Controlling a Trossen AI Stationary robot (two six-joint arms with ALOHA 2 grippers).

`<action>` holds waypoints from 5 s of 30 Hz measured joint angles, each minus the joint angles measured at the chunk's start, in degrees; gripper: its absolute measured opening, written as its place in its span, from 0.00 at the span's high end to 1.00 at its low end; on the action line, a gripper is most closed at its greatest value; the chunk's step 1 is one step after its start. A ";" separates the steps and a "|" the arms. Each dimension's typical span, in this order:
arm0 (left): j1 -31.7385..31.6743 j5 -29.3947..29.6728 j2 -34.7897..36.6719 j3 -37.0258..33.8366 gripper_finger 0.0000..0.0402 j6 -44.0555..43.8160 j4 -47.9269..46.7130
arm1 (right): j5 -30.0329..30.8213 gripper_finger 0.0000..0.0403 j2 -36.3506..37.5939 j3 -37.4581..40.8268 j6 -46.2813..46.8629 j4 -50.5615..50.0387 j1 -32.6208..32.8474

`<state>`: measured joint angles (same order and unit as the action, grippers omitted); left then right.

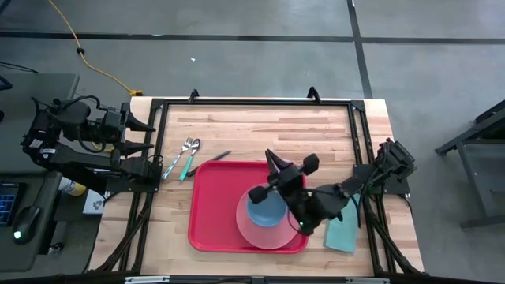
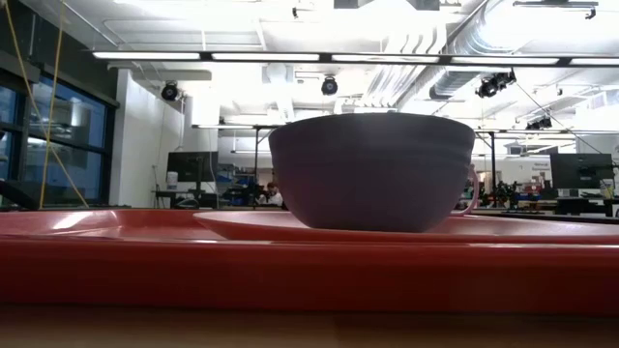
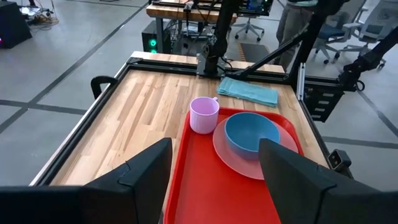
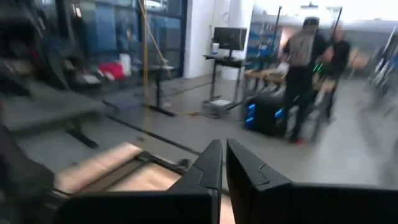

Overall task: Set up tray
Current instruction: Put the blue napkin into the pink serving tray

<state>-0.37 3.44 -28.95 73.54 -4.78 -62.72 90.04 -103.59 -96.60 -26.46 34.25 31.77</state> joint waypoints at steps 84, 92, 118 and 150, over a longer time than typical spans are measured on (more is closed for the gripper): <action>-0.01 -5.69 -0.07 -0.15 0.32 4.38 0.09 | -102.54 1.00 28.85 34.94 106.30 -110.55 -14.82; 0.00 -5.38 -0.07 -0.15 0.32 3.21 0.09 | -96.03 1.00 28.70 41.23 131.44 -92.36 -4.44; -0.02 -8.90 -0.04 -0.15 0.32 5.88 0.00 | -111.85 0.28 26.88 56.26 144.70 -78.53 -1.91; 0.00 -9.44 -0.04 -0.09 0.32 5.67 -0.33 | -113.50 0.26 14.67 57.81 142.05 -74.28 -6.12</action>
<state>-0.36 -6.00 -28.99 73.45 0.90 -63.05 -23.46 -88.92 -38.79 115.59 -40.03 25.65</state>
